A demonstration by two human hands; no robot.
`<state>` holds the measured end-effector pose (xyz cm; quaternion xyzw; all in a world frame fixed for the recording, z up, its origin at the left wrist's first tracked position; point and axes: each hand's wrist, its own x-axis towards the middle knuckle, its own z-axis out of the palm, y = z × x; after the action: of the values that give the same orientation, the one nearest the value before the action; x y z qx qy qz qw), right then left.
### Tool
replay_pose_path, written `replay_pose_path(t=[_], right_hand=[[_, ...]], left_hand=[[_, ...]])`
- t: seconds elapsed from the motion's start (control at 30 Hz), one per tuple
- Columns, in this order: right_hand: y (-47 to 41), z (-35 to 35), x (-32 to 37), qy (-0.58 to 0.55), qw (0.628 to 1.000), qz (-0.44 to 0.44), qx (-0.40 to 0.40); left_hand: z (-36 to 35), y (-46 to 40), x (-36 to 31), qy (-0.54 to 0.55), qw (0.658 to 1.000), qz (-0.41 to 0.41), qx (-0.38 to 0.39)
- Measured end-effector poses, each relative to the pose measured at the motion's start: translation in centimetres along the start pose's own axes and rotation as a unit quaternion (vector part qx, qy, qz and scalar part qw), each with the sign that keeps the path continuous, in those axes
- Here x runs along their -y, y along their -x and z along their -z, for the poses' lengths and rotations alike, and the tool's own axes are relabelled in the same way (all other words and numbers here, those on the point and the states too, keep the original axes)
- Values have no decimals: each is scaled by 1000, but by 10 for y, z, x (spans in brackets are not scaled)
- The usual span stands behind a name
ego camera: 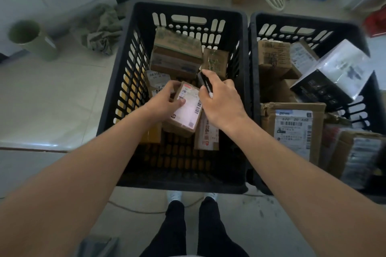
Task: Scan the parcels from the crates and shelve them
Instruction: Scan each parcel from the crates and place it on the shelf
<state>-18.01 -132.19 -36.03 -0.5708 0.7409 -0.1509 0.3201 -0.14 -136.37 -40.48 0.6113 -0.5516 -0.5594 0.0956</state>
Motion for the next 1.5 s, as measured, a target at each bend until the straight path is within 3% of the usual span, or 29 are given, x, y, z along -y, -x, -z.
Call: replay_pose_path(t=[0.4,0.8,1.1,1.5], right_hand=[[45,47,22,60,997,51,25],[94,81,38,191,973,109,74],[123,106,59,248,954,110,127],[158,131,99,343,925,111,120]], left_hand=[[38,53,-47,53,994,-83,-57],[64,83,-73,-19,968,-218,-120],[91,93,-84,-23,962,-240,-130],[122,118,-107,-52,951,-265,-153]])
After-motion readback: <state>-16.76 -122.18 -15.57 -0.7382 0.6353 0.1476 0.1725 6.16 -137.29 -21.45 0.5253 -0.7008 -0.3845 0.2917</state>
